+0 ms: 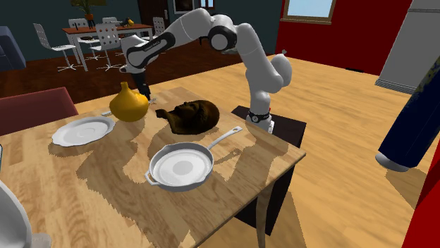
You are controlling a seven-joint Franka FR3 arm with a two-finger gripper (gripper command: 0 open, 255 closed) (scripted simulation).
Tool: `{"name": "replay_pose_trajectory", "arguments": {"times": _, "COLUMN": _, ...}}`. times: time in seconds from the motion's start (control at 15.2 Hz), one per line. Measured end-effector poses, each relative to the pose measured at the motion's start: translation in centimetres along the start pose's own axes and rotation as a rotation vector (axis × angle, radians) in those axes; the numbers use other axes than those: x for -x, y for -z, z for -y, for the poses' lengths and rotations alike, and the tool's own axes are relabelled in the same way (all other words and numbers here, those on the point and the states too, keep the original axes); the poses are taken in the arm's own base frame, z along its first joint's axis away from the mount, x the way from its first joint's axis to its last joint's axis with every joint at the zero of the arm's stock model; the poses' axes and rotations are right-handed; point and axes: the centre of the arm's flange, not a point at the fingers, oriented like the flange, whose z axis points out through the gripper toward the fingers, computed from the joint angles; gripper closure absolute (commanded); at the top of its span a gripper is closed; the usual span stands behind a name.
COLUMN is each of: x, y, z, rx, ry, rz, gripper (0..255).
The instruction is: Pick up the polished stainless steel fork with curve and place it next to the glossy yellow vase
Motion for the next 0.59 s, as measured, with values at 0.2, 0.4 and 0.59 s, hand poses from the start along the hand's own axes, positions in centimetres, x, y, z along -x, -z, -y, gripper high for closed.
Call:
{"name": "replay_pose_trajectory", "arguments": {"times": 0.2, "x": -0.1, "y": 2.9, "z": 0.1, "rx": 0.001, "ry": 0.0, "rz": -0.001, "gripper": 0}}
{"name": "replay_pose_trajectory", "arguments": {"times": 0.4, "x": 0.0, "y": 3.5, "z": 0.0, "rx": 0.0, "ry": 0.0, "rz": 0.0, "gripper": 0}}
{"name": "replay_pose_trajectory", "arguments": {"times": 0.59, "x": 0.0, "y": 3.5, "z": 0.0, "rx": 0.0, "ry": 0.0, "rz": 0.0, "gripper": 0}}
